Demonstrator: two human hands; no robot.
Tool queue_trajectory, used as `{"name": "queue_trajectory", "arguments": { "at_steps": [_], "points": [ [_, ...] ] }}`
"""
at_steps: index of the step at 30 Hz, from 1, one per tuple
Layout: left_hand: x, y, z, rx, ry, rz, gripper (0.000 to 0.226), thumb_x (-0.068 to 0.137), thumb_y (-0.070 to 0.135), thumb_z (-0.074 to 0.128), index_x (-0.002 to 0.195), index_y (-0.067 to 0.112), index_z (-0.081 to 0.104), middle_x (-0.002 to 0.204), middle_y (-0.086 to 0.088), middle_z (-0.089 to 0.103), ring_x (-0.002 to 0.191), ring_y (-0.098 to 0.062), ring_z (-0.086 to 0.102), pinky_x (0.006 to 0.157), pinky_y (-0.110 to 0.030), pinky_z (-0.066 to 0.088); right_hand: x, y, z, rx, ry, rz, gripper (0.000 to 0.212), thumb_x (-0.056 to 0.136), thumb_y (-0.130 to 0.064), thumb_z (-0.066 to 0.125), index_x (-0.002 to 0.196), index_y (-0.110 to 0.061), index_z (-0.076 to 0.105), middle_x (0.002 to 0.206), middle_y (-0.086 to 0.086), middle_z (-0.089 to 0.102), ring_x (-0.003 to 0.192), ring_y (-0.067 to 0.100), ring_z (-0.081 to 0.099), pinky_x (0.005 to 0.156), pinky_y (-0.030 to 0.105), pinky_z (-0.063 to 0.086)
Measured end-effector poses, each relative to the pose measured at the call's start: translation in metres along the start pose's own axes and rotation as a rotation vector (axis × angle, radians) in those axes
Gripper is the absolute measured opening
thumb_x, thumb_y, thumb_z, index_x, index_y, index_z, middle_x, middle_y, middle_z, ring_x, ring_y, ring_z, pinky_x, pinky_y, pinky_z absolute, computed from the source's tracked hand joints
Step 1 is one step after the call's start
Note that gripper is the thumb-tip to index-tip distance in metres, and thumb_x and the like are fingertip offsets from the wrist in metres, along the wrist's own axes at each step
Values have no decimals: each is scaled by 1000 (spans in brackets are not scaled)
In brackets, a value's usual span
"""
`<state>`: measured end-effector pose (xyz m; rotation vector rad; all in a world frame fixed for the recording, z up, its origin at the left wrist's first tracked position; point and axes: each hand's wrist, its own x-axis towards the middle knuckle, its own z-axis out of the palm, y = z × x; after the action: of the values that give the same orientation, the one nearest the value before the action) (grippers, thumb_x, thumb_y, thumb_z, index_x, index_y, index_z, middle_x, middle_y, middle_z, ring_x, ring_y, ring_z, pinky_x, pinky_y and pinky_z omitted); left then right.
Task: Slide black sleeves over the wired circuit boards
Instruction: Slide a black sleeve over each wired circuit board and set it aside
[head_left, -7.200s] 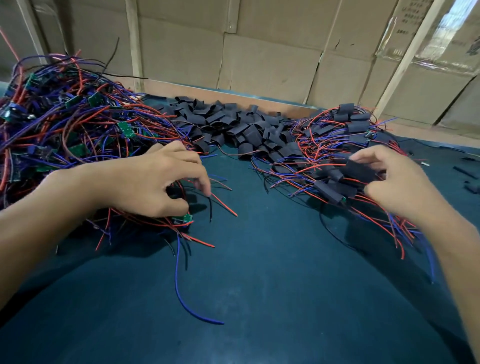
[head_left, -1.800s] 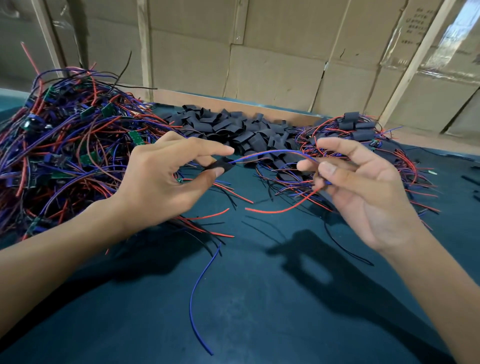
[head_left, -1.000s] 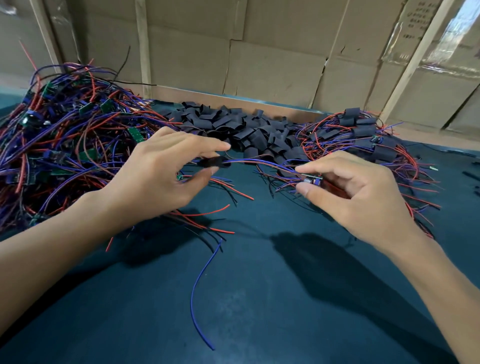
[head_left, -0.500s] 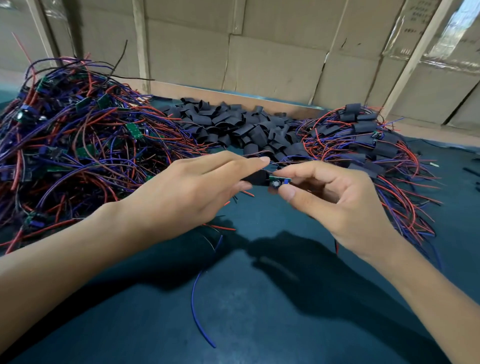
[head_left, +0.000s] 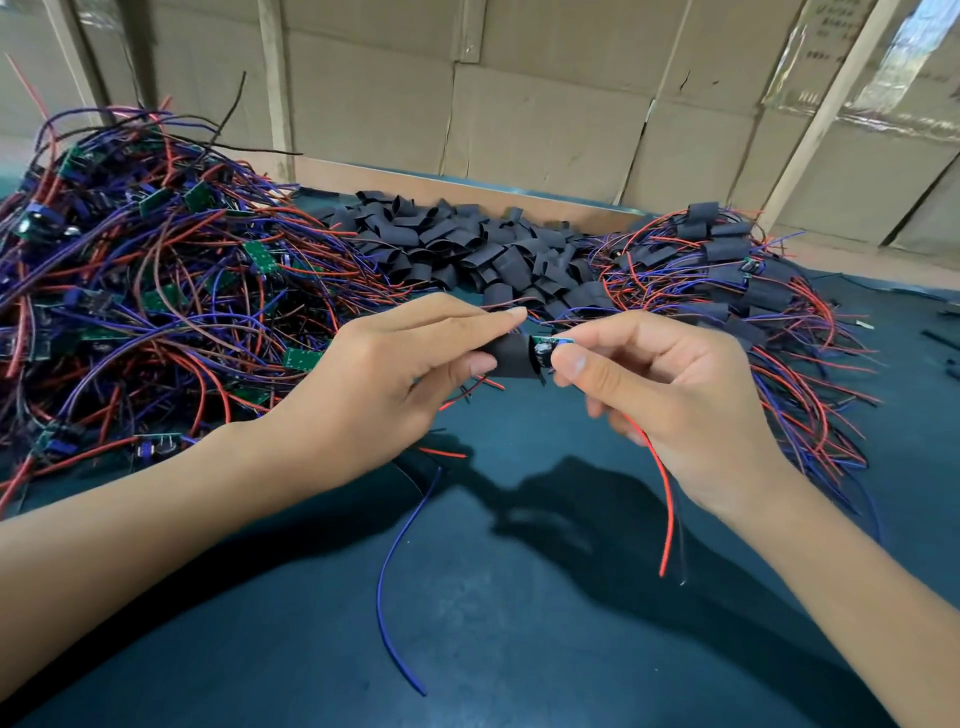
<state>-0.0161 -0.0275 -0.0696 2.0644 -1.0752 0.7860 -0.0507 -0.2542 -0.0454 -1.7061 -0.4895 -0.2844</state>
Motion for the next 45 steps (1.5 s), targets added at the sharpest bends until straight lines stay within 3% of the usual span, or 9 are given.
{"name": "queue_trajectory", "arguments": {
  "at_steps": [6, 17, 21, 26, 30, 32, 35, 39, 45],
  "points": [
    [2, 3, -2, -1, 23, -77, 39, 96, 5, 65, 135, 7, 61, 115, -4, 67, 103, -13, 62, 92, -27, 49, -1, 1, -1, 9, -7, 12, 15, 77, -35, 80, 85, -22, 79, 79, 10, 75, 56, 17, 55, 42, 23, 36],
    [0, 3, 2, -24, -87, 0, 53, 91, 5, 71, 142, 4, 53, 126, -5, 62, 116, -16, 61, 99, -38, 51, -2, 6, 1, -52, -20, 9, 14, 82, -40, 75, 88, -28, 80, 79, 5, 75, 56, 15, 57, 39, 27, 38],
    [0, 4, 2, -3, -102, 5, 56, 90, 9, 75, 141, 5, 54, 118, 0, 63, 108, -8, 60, 98, -37, 51, -2, 8, 3, -26, -30, 25, 16, 82, -39, 75, 89, -27, 81, 80, 6, 76, 56, 16, 57, 39, 28, 40],
    [-2, 8, 0, 118, -153, 55, 50, 96, 7, 62, 145, 4, 49, 109, -6, 63, 99, -22, 62, 91, -39, 52, -3, 9, 4, -4, -43, 37, 15, 82, -37, 76, 89, -25, 81, 82, 7, 76, 57, 17, 59, 40, 28, 42],
    [-2, 13, 2, 189, -205, 66, 55, 96, 8, 54, 149, 2, 41, 105, -1, 50, 97, -19, 52, 92, -23, 42, -3, 10, 5, 1, -44, 43, 11, 84, -31, 76, 89, -22, 80, 82, 7, 76, 57, 16, 60, 40, 27, 42],
    [-3, 15, 5, 239, -228, 73, 56, 97, 14, 56, 149, 0, 39, 107, -5, 51, 100, -23, 52, 94, -26, 40, -4, 10, 7, 18, -60, 50, 9, 86, -27, 76, 90, -21, 80, 82, 7, 77, 57, 16, 61, 40, 27, 43],
    [-4, 16, 5, 248, -239, 53, 49, 99, 14, 56, 144, 0, 45, 110, -9, 56, 102, -28, 56, 95, -31, 43, -7, 11, 10, 38, -100, 53, 7, 88, -24, 75, 90, -20, 80, 83, 6, 77, 56, 17, 62, 40, 27, 44],
    [-2, 15, 2, 303, -261, 59, 34, 96, 11, 50, 129, 3, 55, 106, -8, 60, 93, -28, 55, 84, -46, 48, -7, 13, 13, 58, -106, 78, 8, 87, -23, 75, 90, -17, 79, 85, 8, 77, 56, 18, 62, 40, 28, 44],
    [-4, 17, 3, 295, -250, 47, 22, 95, 11, 55, 115, 1, 57, 100, -9, 58, 87, -29, 50, 77, -42, 46, -9, 9, 13, 82, -136, 73, 15, 85, -31, 74, 94, -20, 80, 87, 8, 77, 59, 19, 63, 42, 28, 45]
  ]
}}
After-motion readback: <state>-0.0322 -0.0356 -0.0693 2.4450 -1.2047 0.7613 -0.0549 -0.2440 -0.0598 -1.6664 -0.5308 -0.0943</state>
